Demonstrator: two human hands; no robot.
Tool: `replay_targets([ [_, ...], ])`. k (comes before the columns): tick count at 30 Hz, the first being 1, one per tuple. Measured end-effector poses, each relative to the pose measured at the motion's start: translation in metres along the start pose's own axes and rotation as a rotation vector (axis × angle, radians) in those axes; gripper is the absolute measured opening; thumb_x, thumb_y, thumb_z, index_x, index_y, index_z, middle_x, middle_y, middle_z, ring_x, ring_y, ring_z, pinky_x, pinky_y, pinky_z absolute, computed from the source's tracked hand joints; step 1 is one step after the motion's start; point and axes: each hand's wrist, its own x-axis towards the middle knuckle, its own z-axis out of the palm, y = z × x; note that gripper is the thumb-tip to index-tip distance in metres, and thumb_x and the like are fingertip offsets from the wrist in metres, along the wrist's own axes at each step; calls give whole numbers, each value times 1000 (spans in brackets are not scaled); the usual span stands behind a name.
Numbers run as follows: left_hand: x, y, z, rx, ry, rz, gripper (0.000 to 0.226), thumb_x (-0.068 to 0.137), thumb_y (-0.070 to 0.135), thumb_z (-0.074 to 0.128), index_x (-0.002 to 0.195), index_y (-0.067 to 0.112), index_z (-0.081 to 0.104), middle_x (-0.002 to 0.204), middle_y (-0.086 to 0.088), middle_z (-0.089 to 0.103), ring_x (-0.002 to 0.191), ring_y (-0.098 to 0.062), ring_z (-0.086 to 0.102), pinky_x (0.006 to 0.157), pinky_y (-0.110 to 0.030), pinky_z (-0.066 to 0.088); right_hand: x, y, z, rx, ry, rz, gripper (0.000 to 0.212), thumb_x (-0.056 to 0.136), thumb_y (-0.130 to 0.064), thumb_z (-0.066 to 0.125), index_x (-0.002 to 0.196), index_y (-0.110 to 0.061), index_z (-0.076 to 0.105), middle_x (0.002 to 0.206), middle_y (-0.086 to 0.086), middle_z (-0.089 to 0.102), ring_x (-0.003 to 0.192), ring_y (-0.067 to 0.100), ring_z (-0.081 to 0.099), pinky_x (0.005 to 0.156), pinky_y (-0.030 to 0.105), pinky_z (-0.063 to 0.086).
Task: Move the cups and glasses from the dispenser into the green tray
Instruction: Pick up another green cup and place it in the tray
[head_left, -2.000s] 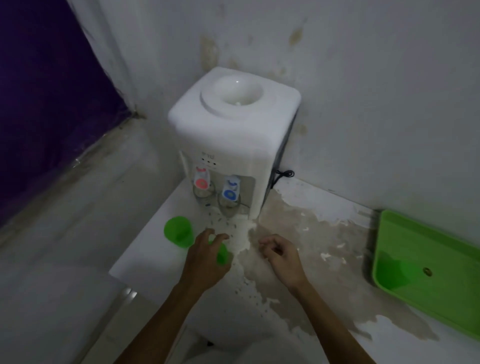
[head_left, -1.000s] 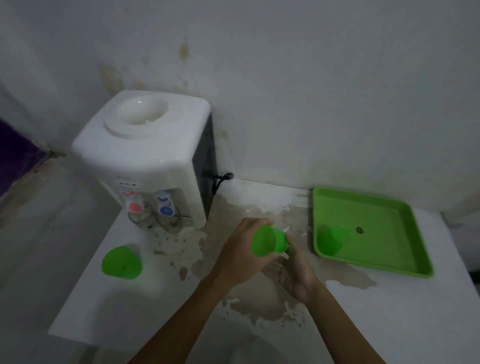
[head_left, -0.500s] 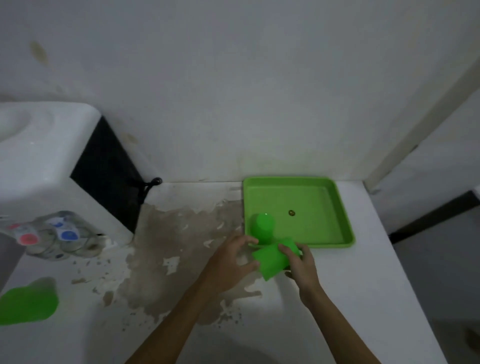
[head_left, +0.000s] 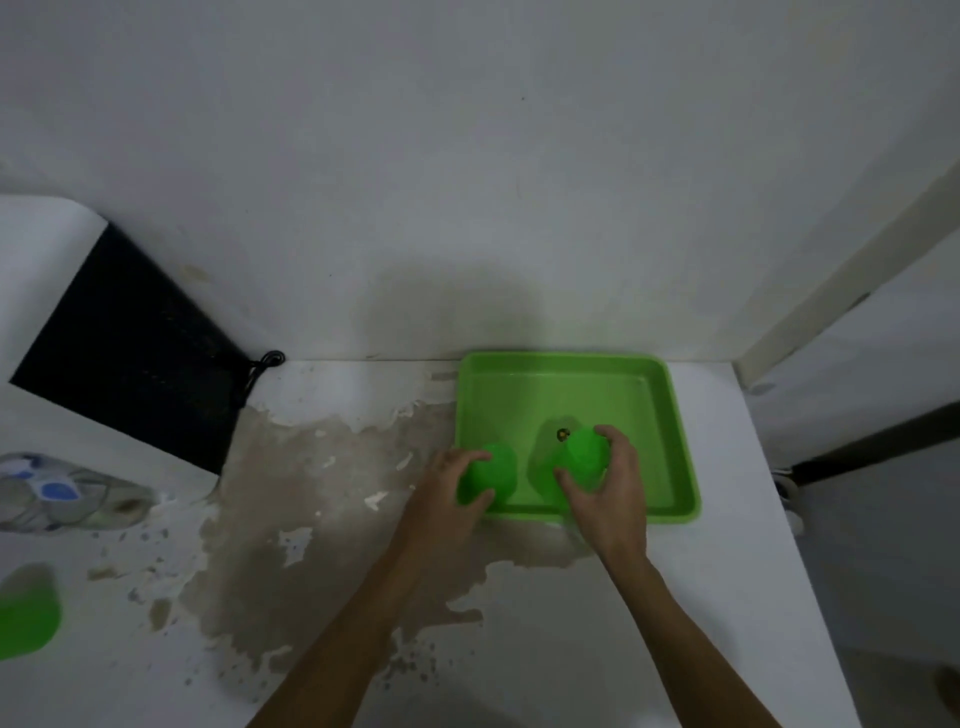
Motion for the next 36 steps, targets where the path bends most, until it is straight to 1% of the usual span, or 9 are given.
replay_targets([
  [4, 10, -4, 1, 33, -30, -20, 42, 88, 32, 73, 127, 37, 59, 129, 2, 47, 120, -18, 53, 102, -40, 50, 10, 9, 15, -101, -61, -32, 77, 72, -25, 85, 136, -26, 42, 134, 3, 53, 120, 21, 54, 94, 30, 45],
  [8, 15, -7, 3, 51, -52, -32, 43, 87, 34, 74, 127, 35, 59, 131, -2, 47, 120, -19, 53, 102, -41, 50, 14, 16, 24, -166, -124, -54, 79, 71, -20, 85, 136, -27, 41, 138, 3, 51, 118, 27, 59, 90, 45, 58],
  [13, 13, -10, 2, 17, -53, -52, 46, 86, 35, 74, 129, 35, 57, 134, 1, 47, 122, -18, 52, 103, -41, 50, 12, 21, 28, -244, -172, -98, 84, 71, -16, 86, 140, -23, 39, 138, 7, 50, 115, 29, 61, 87, 38, 55],
  [18, 2, -17, -4, -30, -35, -56, 47, 83, 41, 73, 127, 42, 56, 130, 7, 47, 117, -12, 53, 99, -34, 49, 8, 15, 26, -257, -213, -79, 89, 70, -15, 86, 144, -19, 37, 141, 11, 46, 119, 32, 58, 95, 43, 55],
  [20, -3, -20, -9, -69, -6, -54, 44, 79, 44, 72, 120, 47, 57, 128, 8, 50, 114, -12, 55, 97, -33, 49, 5, 7, 20, -287, -171, -108, 88, 68, -16, 86, 142, -16, 40, 139, 15, 46, 121, 33, 54, 100, 47, 52],
  [23, -13, -24, -19, -143, 38, -46, 35, 80, 39, 73, 108, 55, 59, 120, 12, 60, 107, -8, 61, 91, -31, 53, -4, -7, 13, -313, -75, -199, 76, 68, -16, 83, 136, -11, 49, 132, 17, 50, 118, 32, 52, 100, 46, 49],
  [26, -29, -34, -34, -216, 70, -35, 33, 86, 21, 73, 98, 51, 66, 101, 24, 71, 94, 2, 67, 81, -26, 54, -20, -27, 12, -229, -69, -221, 50, 75, -15, 78, 121, -12, 60, 122, 10, 57, 110, 26, 58, 95, 39, 51],
  [31, -64, -59, -73, -251, 123, -44, 25, 87, 13, 73, 96, 36, 74, 90, 21, 75, 87, 2, 68, 76, -21, 52, -52, -68, 35, -58, -238, -165, 11, 81, -9, 70, 91, -12, 68, 86, 4, 70, 80, 21, 65, 75, 44, 56],
  [36, -110, -102, -127, -266, 221, -80, 26, 89, 13, 72, 92, 39, 74, 93, 27, 72, 86, 3, 67, 72, -11, 49, -97, -113, 96, 19, -421, -205, 8, 80, -5, 69, 83, -13, 69, 70, 3, 68, 66, 15, 63, 67, 38, 54],
])
